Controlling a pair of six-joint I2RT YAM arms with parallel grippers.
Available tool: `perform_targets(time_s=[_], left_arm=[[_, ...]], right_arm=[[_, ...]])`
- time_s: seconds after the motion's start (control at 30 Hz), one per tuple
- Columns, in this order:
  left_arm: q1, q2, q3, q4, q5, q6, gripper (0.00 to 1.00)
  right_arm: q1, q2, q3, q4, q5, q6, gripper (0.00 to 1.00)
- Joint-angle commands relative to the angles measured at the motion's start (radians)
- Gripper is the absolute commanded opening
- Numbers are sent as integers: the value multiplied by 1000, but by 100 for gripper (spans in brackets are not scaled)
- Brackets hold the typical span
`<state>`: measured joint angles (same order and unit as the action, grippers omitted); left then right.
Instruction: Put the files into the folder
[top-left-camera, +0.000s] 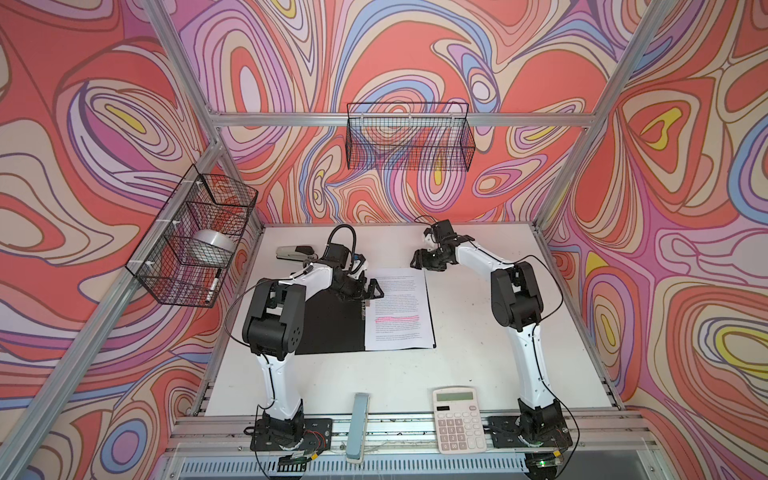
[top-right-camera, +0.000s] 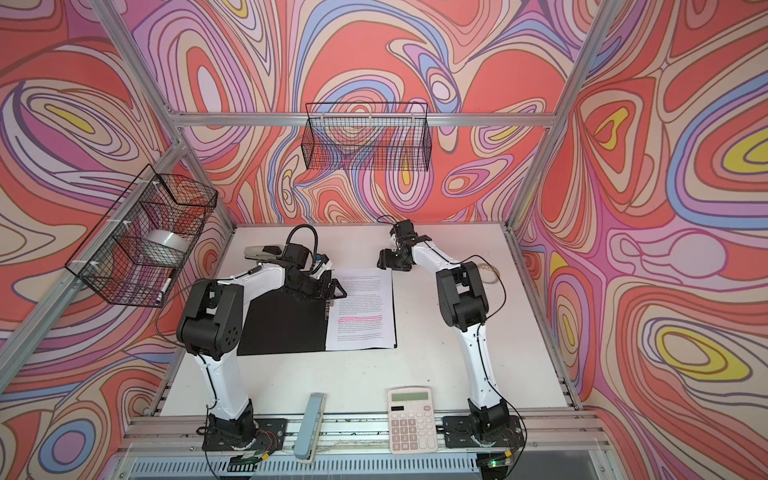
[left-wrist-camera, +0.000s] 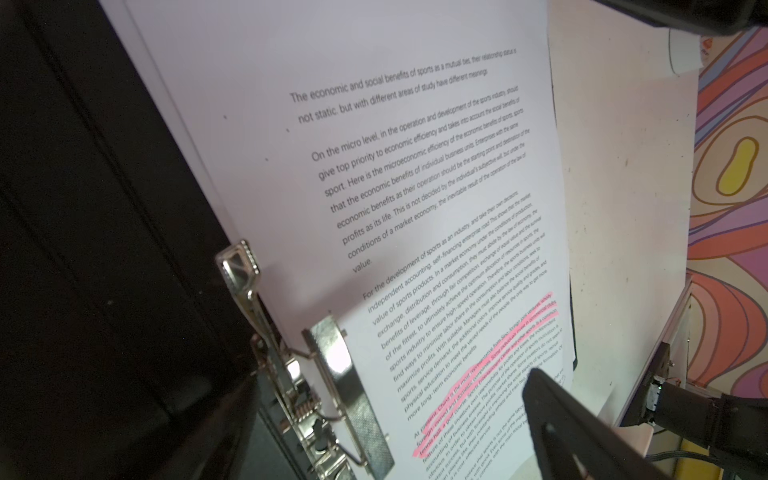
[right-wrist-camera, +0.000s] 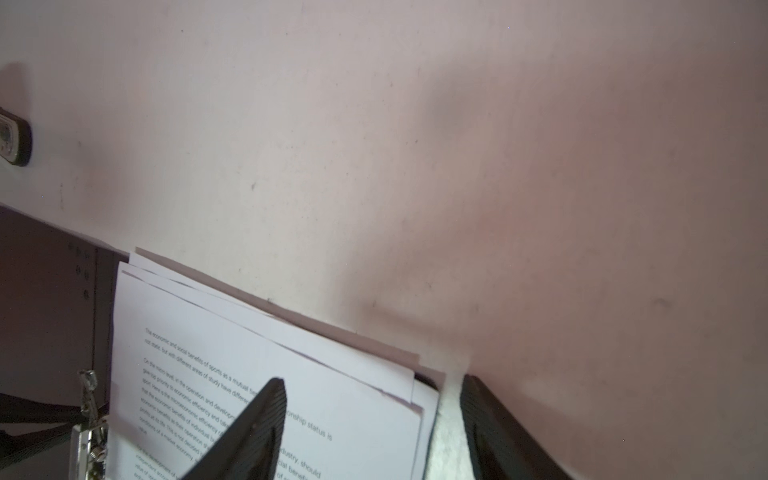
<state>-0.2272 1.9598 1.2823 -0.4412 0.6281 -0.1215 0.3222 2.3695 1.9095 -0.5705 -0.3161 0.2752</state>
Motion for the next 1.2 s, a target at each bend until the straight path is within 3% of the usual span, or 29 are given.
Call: perform_targets(time_s=[0.0, 0.47, 1.03, 1.17], left_arm=[[-1, 14, -24, -37, -11, 7, 100], [-1, 30, -16, -43, -27, 16, 100], [-1, 37, -6, -53, -19, 18, 100], [-1, 37, -3, -55, -18, 19, 100]], right_arm=[[5, -53, -38, 23, 32, 7, 71], [29, -44, -47, 14, -46, 12, 70], [38, -84, -75, 2, 77, -8, 70], [38, -73, -59, -5, 46, -8, 70]])
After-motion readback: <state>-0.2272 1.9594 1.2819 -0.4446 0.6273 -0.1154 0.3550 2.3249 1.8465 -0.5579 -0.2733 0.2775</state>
